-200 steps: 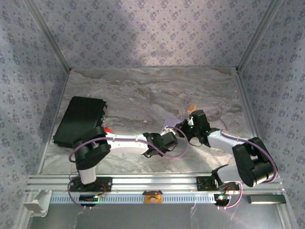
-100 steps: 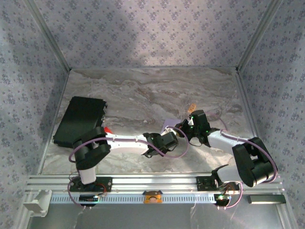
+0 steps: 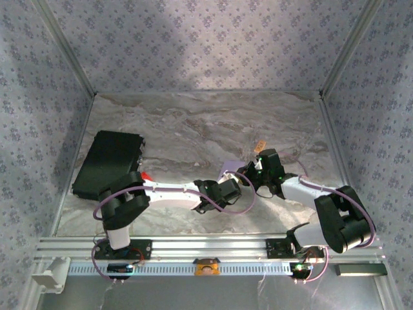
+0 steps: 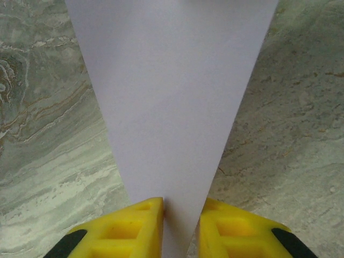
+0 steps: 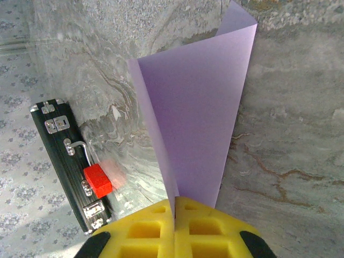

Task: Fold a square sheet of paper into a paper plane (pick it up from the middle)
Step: Fold the wing for the fifth time at the center of the table.

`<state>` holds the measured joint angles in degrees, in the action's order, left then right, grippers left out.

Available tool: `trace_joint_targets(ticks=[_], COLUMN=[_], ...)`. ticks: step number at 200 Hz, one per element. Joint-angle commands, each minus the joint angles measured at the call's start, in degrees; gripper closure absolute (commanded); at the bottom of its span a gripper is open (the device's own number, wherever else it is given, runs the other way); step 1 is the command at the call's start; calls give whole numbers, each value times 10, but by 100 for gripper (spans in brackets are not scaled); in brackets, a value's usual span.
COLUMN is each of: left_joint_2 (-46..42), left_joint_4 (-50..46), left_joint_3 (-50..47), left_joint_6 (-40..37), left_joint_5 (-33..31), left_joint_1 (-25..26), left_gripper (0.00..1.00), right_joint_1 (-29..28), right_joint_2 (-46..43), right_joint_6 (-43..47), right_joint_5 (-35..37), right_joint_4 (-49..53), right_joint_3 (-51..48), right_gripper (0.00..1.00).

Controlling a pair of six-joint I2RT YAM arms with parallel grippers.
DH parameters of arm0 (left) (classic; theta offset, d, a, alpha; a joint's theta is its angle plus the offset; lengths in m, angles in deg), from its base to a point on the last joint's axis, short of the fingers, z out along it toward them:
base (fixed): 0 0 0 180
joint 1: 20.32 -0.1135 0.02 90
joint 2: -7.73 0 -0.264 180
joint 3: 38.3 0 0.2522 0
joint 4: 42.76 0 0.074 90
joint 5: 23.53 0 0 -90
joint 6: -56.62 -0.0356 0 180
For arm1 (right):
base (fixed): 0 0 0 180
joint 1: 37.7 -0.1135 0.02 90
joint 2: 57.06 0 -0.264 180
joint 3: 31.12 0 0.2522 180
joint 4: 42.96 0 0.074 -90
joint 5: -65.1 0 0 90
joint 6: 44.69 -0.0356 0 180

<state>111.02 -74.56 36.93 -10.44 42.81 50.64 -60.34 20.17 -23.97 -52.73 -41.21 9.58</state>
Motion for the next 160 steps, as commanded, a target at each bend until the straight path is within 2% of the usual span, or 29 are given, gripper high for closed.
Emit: trace_joint_targets(ticks=[1,52,148,160], left_joint_2=[-3,2,9,10], left_joint_4=[-14,-19,-23,-24], left_joint_3=[10,14,20,19], left_joint_6=[-4,-3,-1,1], left_joint_5=[-15,-15,-18,-19], left_joint_1=[4,4,4,4], left_gripper=[79,82,83,89], right_joint_1=[4,3,3,3], right_joint_2=[-2,-3,-4,-4], right_joint_6=[-9,-9,-10,-10], right_joint_5=[-2,-2,-2,-2], right_joint_4=[9,10,11,10], right_joint_3=[4,4,5,5], right_gripper=[96,97,96,96])
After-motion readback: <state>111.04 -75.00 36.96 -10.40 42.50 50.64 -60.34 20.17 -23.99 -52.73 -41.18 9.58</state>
